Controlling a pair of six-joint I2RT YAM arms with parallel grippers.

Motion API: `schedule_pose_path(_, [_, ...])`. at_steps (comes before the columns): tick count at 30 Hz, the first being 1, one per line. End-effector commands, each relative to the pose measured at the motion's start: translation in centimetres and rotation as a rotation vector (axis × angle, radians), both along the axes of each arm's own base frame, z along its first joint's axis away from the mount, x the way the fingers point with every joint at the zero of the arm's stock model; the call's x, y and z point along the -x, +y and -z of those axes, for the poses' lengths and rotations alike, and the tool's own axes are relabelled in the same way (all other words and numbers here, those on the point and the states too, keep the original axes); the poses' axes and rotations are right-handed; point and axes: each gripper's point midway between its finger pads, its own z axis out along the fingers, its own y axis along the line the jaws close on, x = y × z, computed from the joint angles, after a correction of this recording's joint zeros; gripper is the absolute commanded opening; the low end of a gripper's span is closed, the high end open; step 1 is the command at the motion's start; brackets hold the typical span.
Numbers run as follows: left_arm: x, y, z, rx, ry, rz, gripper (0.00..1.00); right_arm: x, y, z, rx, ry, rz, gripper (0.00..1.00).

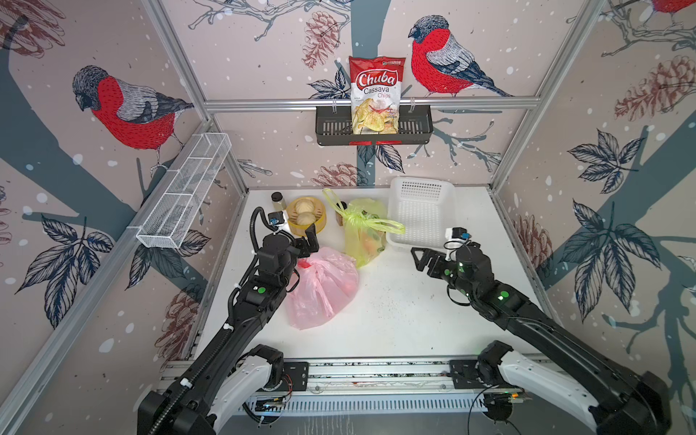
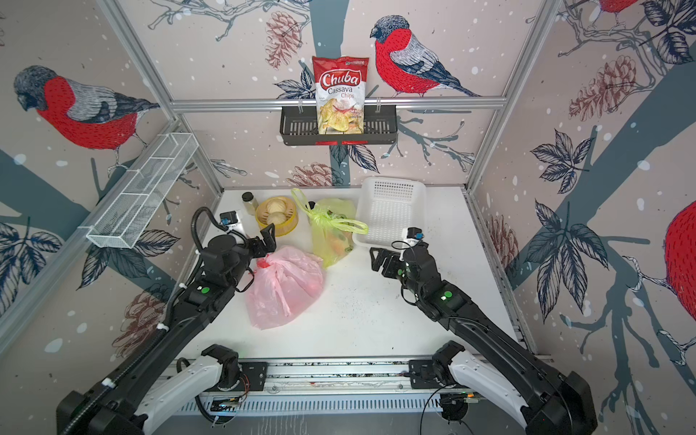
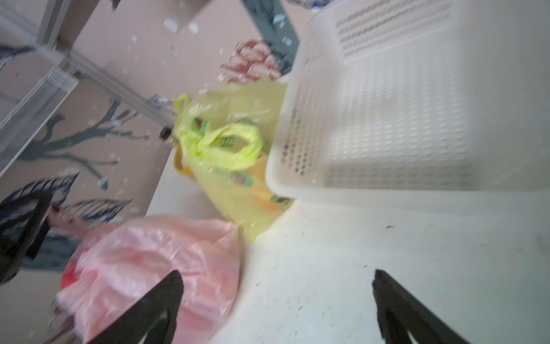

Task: Place the peach into a plastic bag & tie a knot
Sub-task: Place the plastic bag at the center of the board, then reset both arms

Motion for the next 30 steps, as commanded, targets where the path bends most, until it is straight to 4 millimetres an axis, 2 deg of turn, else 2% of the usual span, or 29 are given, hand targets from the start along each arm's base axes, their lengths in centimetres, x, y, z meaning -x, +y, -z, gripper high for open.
schedule_pose_path(1, [0.2, 2.3, -2.6, -0.137, -0.167, -0.107, 0.99, -2.4, -6.3, -2.4, -0.015, -0.139, 0.32, 1.0])
schedule_pose_path(4, [0.6, 3.0, -1.9, -0.175, -0.183, -0.135, 0.97, -3.3, -8.8, -3.8, 0.079, -0.308, 0.36, 0.99])
schedule_pose_path(5, [0.5, 3.8, -1.5, -0.191, -0.192, -0.179, 0.97, -3.5, -9.7, -3.9, 0.105, -0.343, 0.395, 0.99])
schedule_pose_path(7, [0.2, 6.5, 0.7, -0.199, -0.142, -0.318, 0.97, -3.9, -13.1, -3.5, 0.178, -0.376, 0.54, 0.99])
schedule_pose_path(9, [-0.6, 7.8, 3.4, -0.178, -0.081, -0.325, 0.97, -4.6, -15.8, -2.0, 0.254, -0.331, 0.632, 0.99])
schedule_pose_path(11, [-1.3, 7.9, 6.1, -0.145, -0.03, -0.274, 0.96, -5.3, -18.0, 0.2, 0.346, -0.268, 0.688, 0.99])
schedule_pose_path(13, [-1.7, 8.6, 9.0, -0.104, 0.016, -0.293, 0.97, -5.5, -19.9, 3.0, 0.424, -0.19, 0.748, 0.99])
schedule_pose_path(15, [-2.3, 8.0, 11.2, -0.087, 0.064, -0.238, 0.96, -5.6, -20.8, 5.2, 0.481, -0.137, 0.755, 0.99])
schedule_pose_path(17, [-2.9, 7.5, 12.5, -0.104, 0.093, -0.206, 0.96, -5.3, -21.6, 6.9, 0.516, -0.103, 0.772, 0.99])
schedule_pose_path(20, [-2.8, 8.8, 13.6, -0.102, 0.078, -0.264, 0.96, -5.0, -21.8, 8.6, 0.482, -0.127, 0.749, 0.99])
schedule_pose_path(23, [-3.2, 8.2, 12.1, -0.142, -0.011, -0.221, 0.96, -5.7, -21.2, 7.8, 0.461, -0.191, 0.698, 0.99])
schedule_pose_path(26, [-3.8, 7.4, 11.7, -0.214, -0.037, -0.16, 0.96, -6.1, -20.8, 6.8, 0.422, -0.268, 0.681, 0.99])
schedule_pose_path(30, [-3.1, 6.4, 12.3, -0.229, -0.111, -0.075, 0.96, -7.6, -20.1, 7.4, 0.467, -0.261, 0.614, 1.0])
